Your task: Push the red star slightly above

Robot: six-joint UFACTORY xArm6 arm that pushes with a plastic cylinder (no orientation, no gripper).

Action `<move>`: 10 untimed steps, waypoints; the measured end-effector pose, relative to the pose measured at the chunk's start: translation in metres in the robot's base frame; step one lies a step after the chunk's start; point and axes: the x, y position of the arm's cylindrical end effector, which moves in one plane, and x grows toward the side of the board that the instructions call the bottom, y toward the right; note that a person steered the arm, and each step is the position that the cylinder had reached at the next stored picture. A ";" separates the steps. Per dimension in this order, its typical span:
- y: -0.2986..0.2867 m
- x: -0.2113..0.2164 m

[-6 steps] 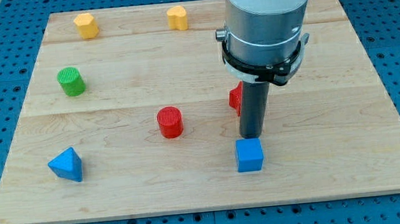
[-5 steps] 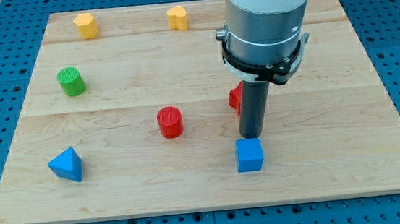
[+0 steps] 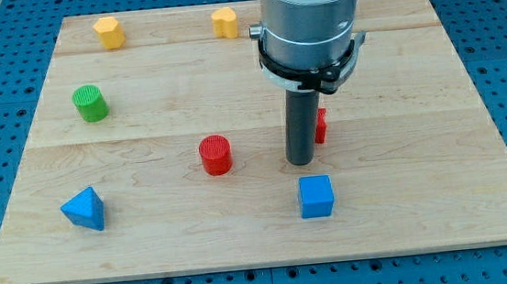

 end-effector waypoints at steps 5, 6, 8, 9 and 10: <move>0.053 -0.047; 0.026 -0.047; -0.003 -0.064; 0.032 -0.067; 0.061 -0.067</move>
